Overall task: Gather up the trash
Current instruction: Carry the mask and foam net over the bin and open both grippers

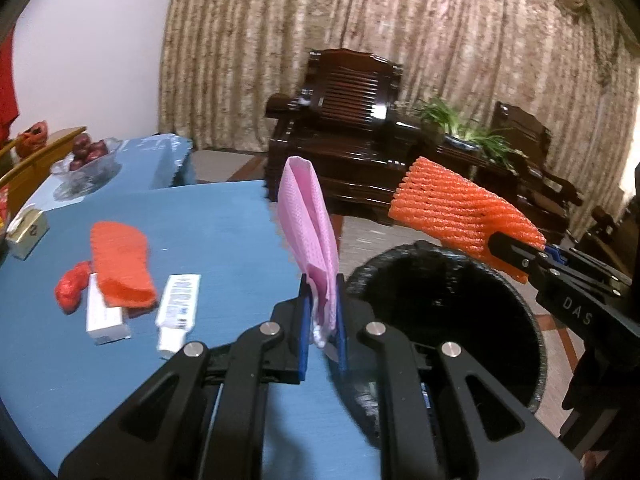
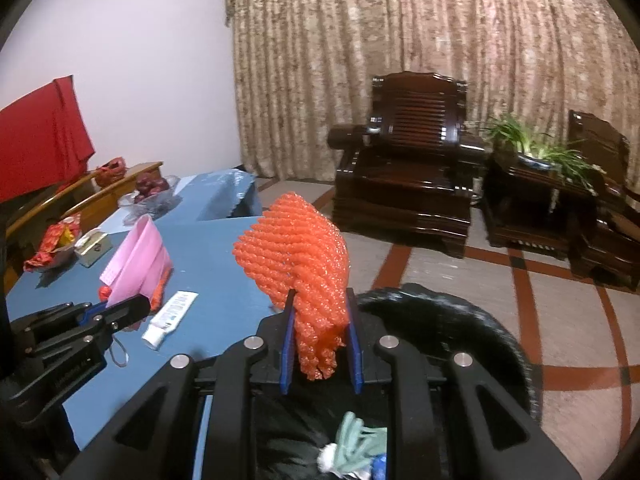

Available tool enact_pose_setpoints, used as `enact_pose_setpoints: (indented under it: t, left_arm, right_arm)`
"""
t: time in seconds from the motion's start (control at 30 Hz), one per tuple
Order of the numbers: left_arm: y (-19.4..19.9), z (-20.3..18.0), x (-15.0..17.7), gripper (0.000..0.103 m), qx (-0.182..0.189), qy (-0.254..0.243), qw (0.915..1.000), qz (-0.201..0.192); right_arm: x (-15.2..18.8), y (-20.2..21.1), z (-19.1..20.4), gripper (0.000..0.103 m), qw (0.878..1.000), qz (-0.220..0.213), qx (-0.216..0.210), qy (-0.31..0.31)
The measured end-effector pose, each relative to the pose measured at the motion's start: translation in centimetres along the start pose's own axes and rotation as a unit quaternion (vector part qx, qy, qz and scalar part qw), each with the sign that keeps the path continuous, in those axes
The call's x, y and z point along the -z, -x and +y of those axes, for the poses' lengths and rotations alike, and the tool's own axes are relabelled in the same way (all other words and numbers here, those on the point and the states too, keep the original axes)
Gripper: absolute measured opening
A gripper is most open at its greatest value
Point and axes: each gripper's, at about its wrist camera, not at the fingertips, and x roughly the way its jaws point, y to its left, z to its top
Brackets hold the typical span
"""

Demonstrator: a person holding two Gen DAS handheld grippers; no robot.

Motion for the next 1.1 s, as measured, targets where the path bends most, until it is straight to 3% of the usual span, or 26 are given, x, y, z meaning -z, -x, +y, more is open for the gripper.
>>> enact_pose_setpoints:
  t: [0.53, 0.93, 1.03, 1.1]
  left_arm:
    - [-3.9, -7.8, 0.6, 0.010, 0.069, -0.049, 0.9964, 0.012]
    - [-7.4, -11.0, 1.4, 0.010, 0.097, -0.070, 0.9919, 0.043]
    - [-8.0, -11.0, 1.6, 0.015, 0.106, -0.065, 0.9908, 0.053]
    - [-8.2, -10.9, 1.6, 0.030, 0.110, -0.063, 0.9903, 0.056]
  right_arm:
    - [2.5, 2.0, -7.2, 0.022, 0.997, 0.013, 0.074, -0.032]
    - [4.6, 1.0, -9.5, 0.022, 0.993, 0.041, 0.100, -0.050]
    - [5.2, 0.6, -10.0, 0.025, 0.992, 0.049, 0.101, -0.051]
    - [5.4, 0.4, -10.1, 0.028, 0.992, 0.055, 0.102, -0.052]
